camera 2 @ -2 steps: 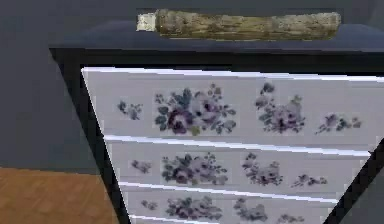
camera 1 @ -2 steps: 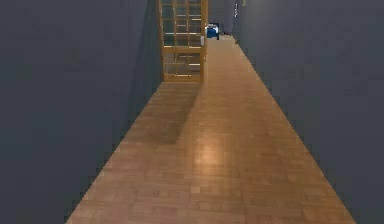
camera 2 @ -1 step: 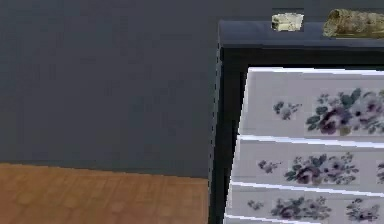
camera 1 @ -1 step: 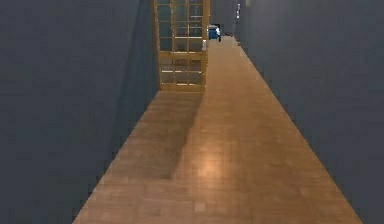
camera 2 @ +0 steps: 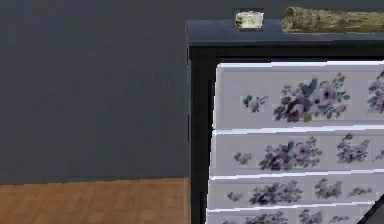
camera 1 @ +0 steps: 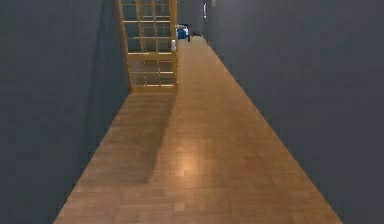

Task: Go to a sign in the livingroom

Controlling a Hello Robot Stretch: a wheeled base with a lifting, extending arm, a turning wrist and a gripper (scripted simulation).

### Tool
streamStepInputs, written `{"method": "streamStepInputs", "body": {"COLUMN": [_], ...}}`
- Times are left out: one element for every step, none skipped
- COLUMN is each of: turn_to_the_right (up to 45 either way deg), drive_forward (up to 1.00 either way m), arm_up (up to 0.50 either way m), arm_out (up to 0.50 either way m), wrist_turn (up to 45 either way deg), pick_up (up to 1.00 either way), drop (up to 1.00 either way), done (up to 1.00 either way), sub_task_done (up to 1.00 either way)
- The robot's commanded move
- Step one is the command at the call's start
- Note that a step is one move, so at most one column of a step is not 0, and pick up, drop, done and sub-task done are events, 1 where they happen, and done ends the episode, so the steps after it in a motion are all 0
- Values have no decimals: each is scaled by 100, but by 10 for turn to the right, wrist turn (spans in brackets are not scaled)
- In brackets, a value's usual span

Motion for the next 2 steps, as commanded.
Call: {"method": "streamStepInputs", "body": {"turn_to_the_right": [30, 0], "drive_forward": [0, 100], "arm_up": [0, 0], "arm_out": [0, 0], "wrist_turn": [0, 0], "pick_up": [0, 0], "drop": [0, 0], "done": [0, 0], "sub_task_done": [0, 0]}}
